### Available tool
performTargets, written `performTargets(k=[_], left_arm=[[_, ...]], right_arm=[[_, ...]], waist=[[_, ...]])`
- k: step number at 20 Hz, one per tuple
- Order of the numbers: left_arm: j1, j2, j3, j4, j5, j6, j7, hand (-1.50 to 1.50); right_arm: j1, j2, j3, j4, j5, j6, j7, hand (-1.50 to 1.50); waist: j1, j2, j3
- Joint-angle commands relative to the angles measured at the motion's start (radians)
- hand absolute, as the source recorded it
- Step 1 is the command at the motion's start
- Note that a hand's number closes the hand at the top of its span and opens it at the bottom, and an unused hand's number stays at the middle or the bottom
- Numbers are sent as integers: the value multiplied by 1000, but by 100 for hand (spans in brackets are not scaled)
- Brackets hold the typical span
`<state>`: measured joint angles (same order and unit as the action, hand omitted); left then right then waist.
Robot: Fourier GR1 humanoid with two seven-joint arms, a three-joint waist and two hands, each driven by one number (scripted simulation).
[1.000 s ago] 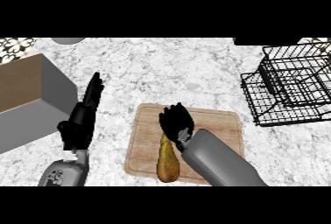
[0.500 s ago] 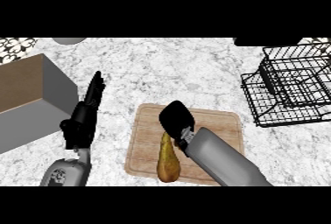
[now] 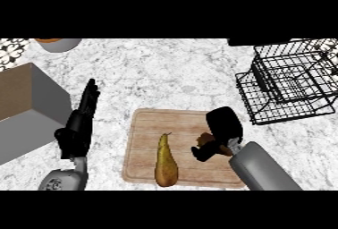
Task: Pick the sweet potato from the cutting board and place it in the tiered basket
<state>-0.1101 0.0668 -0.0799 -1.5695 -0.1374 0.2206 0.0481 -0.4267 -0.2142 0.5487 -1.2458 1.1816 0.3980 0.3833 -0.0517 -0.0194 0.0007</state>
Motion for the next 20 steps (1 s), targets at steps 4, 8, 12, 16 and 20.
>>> performTargets(k=[4,8,12,16,20], left_arm=[[10,-11,-9,-22,5,-5,-3,0],[-27,10,25,31,34,-38,-12,0],[-20,0,2,13,11,-26,7,0],[6,16,1,-42,18,-44,23,0],[48,-45,-45,25,-21,-2,-73,0]], right_arm=[[275,-165,-115,-395,3,-41,155,150],[353,-230,-192,-659,-17,25,214,150],[351,-260,-300,-911,-63,131,274,150],[309,-255,-434,-1116,-177,313,330,150],[193,-230,-589,-1227,-324,527,421,150]], waist=[[12,8,-1],[11,11,-2],[16,11,-2],[35,12,-2],[41,16,-3]])
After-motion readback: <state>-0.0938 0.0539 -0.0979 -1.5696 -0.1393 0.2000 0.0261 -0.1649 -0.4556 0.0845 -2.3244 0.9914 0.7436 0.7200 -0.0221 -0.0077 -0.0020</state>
